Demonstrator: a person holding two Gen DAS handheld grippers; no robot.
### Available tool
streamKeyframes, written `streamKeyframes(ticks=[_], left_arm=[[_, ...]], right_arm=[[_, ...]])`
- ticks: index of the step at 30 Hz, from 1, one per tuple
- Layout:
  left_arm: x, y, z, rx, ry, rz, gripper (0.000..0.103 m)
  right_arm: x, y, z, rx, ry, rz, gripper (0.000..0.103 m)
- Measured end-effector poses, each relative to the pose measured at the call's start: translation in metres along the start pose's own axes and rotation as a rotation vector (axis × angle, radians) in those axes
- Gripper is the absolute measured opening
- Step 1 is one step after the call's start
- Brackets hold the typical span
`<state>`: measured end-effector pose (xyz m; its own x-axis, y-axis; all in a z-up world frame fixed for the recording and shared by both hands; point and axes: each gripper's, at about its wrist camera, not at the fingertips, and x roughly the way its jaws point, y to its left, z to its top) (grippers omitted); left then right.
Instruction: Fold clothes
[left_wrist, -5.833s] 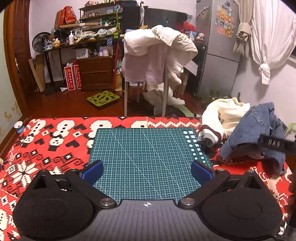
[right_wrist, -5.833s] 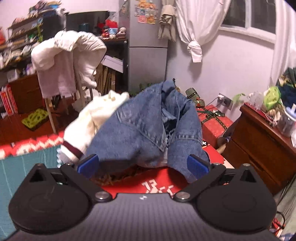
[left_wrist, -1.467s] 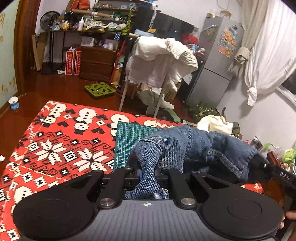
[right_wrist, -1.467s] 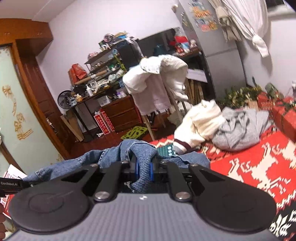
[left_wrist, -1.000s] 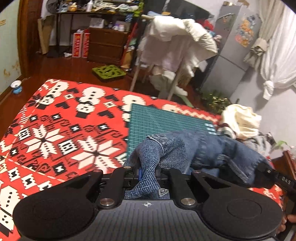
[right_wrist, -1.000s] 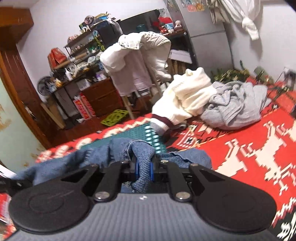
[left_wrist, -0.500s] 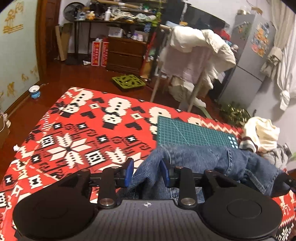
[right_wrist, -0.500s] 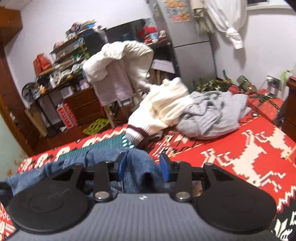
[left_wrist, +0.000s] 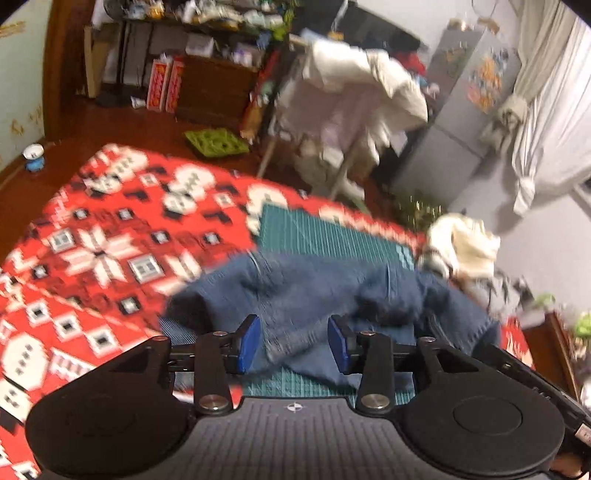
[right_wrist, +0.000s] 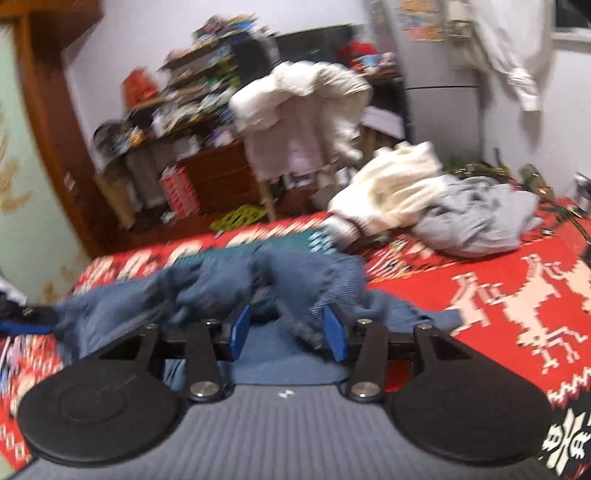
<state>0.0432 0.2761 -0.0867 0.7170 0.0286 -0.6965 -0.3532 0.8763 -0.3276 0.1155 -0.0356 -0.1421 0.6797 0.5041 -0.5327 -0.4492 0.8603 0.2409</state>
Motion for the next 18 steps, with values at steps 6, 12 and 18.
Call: streamKeyframes(ticks=[6,12,18], left_arm=[[0.027,-0.017,-0.016,0.038,0.09,-0.014,0.038],[0.045,-0.02,-0.023,0.019,0.164,-0.049,0.033],[0.059,-0.012,-0.022,-0.05,0.212,-0.071,0.021]], right_arm=[[0.005,0.038,-0.015,-0.13,0.046,0.096,0.049],[0.025,0.07,-0.034,-0.228,0.128,0.124,0.05],[0.034,0.084,-0.047,-0.304,0.141,0.099,0.045]])
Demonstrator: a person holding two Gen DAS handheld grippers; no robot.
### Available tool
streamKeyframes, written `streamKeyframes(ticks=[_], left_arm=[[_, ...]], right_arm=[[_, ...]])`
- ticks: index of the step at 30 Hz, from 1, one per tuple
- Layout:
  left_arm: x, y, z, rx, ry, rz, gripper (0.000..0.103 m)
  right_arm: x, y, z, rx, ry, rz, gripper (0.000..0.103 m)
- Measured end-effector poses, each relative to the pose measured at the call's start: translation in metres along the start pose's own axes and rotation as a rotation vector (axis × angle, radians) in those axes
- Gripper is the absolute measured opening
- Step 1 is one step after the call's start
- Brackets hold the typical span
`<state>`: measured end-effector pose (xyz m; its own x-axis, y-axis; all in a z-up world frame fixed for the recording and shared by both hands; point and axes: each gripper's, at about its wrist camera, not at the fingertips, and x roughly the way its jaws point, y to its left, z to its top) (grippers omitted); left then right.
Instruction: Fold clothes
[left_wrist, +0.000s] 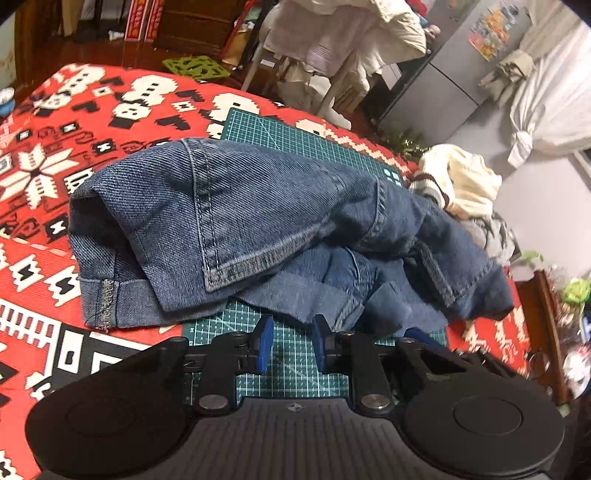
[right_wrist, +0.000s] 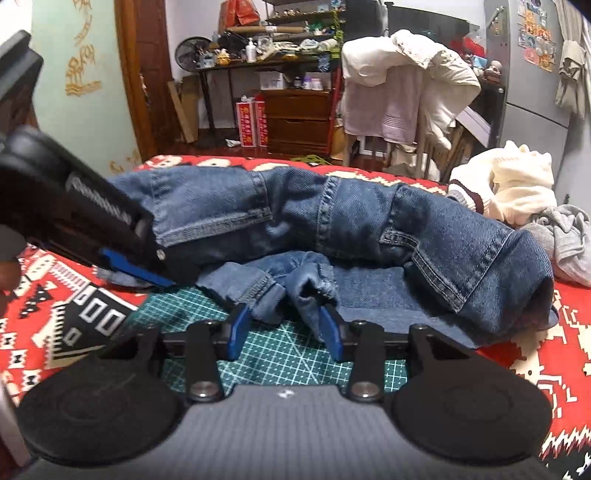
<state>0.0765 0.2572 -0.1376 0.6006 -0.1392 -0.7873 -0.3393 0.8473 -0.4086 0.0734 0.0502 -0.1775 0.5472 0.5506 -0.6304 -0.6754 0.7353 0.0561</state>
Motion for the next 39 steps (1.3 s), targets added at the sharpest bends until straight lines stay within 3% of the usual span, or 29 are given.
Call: streamKeyframes(ticks=[7,13,18,21,22,27,30,34,39], left_arm=[[-0.003,0.008,0.007,-0.044,-0.016,-0.005,0.021],[-0.003,0.007,0.009,-0.037,-0.018,-0.008,0.021],[-0.005,0.012,0.011,-0.059,-0.024,-0.011,0.021],[-0.006,0.014,0.013,-0.07,-0.029,-0.015,0.021],[-0.007,0.015,0.013,-0.071,-0.029,-0.015,0.021],[-0.008,0.017,0.014,-0.081,-0.032,-0.017,0.021],[-0.008,0.017,0.014,-0.083,-0.036,-0.023,0.021],[-0.009,0.015,0.013,-0.07,-0.042,-0.02,0.021],[-0.013,0.018,0.01,-0.074,-0.042,-0.021,0.021]], right_arm=[[0.02,0.016,-0.002,-0.089,0.007,-0.028,0.048],[0.037,0.032,-0.006,-0.157,0.016,-0.122,0.049],[0.049,0.044,-0.009,-0.207,0.013,-0.163,0.062],[0.05,0.047,-0.01,-0.208,-0.02,-0.185,0.063],[0.05,0.046,-0.009,-0.199,-0.036,-0.199,0.061],[0.043,0.029,-0.002,-0.073,-0.07,-0.191,0.03],[0.037,0.029,0.001,-0.054,-0.103,-0.208,0.026],[0.046,0.029,0.002,-0.007,-0.075,-0.216,0.029],[0.043,0.026,0.002,0.097,-0.034,-0.205,0.016]])
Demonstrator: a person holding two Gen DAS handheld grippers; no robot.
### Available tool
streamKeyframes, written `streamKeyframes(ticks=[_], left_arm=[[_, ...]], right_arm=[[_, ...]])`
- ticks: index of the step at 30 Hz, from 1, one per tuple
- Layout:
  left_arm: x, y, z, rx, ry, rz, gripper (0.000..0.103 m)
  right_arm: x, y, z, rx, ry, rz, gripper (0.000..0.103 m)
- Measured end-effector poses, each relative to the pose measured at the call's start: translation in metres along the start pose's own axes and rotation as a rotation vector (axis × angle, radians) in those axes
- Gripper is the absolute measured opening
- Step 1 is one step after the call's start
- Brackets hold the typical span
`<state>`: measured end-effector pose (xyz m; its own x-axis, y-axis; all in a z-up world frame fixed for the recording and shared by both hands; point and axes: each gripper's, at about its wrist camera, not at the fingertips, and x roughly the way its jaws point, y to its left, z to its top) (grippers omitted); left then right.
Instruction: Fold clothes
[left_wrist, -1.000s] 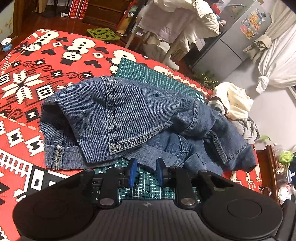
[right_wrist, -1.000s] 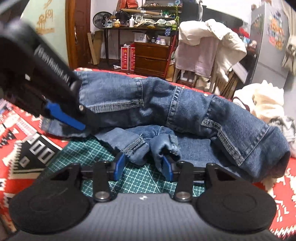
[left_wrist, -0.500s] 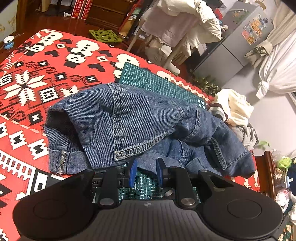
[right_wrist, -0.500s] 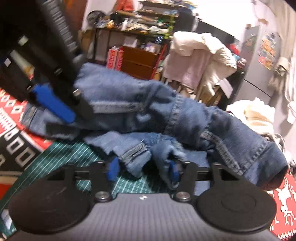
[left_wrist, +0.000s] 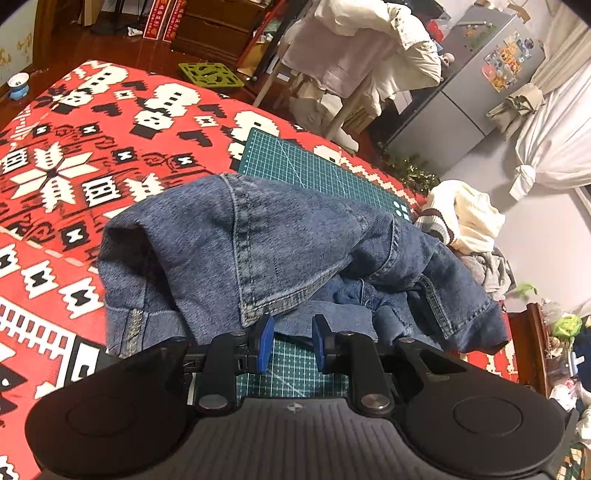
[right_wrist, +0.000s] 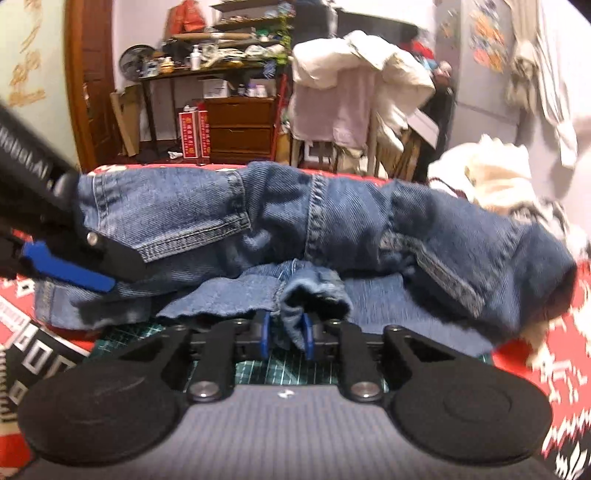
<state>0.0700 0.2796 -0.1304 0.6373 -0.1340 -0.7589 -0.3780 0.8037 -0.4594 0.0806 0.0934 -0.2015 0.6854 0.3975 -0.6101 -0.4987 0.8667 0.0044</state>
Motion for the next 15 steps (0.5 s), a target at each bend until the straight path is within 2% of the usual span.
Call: streamKeyframes(ticks=[5,9,15], left_arm=[[-0.012,0.004,-0.009,0.001,0.017,-0.013,0.021],[-0.027,0.005,-0.013,0.013,0.004,-0.015,0.021],[-0.053,0.009,-0.033,0.005,0.009,-0.091,0.021]], right_arm=[[-0.023,-0.005,-0.005,0.099,0.047,-0.007,0.011],[-0.048,-0.002,-0.01,0.114,0.081,0.004,0.011],[-0.092,0.004,-0.02,0.115,0.148,0.023,0.011]])
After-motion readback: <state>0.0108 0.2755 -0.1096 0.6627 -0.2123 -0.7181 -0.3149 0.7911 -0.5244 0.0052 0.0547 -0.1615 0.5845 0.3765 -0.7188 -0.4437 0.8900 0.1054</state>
